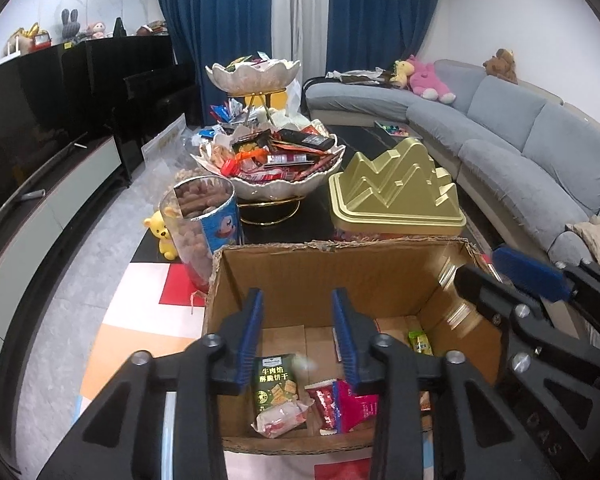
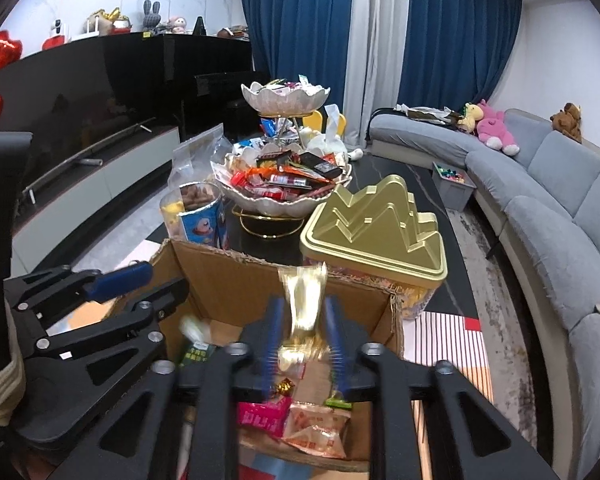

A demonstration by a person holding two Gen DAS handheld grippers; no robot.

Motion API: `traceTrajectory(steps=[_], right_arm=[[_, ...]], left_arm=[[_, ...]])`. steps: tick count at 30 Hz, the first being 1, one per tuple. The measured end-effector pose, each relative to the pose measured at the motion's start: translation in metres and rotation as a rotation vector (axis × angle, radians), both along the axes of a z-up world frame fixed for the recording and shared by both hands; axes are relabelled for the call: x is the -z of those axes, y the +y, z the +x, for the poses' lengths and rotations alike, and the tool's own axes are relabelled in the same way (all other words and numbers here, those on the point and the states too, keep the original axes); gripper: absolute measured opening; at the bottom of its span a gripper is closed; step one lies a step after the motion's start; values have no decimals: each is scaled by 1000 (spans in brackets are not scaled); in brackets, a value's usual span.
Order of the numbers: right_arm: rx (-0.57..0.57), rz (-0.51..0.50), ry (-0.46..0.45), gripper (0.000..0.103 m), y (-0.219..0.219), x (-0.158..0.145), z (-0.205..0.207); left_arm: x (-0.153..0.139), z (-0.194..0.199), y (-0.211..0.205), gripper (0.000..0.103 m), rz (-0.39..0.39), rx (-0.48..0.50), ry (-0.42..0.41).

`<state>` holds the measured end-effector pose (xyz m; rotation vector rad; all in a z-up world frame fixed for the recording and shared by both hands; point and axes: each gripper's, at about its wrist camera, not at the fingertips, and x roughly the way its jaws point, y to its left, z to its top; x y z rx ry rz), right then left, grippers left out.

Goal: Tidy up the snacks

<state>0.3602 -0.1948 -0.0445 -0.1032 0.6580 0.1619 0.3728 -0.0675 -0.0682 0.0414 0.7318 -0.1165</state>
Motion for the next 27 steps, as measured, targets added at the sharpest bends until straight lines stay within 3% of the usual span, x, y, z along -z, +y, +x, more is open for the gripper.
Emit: traceTrajectory(steps=[8, 12, 17, 21, 27], right_arm=[[43, -13, -34, 61, -5, -11, -8], [69, -5, -55, 73, -11, -21, -15], [78, -4, -79, 74, -12, -35, -28], [87, -4, -95, 74, -12, -46, -40], [95, 2, -120, 78, -12, -60, -61]], left_arm=[[-9, -7, 4, 49, 18, -25, -23], [-19, -15, 7, 60, 23, -42, -44], [-34, -29, 8, 62, 32, -44, -75], [-48, -45, 11, 72, 34, -66, -102], [-64, -66, 17, 74, 30, -82, -128]])
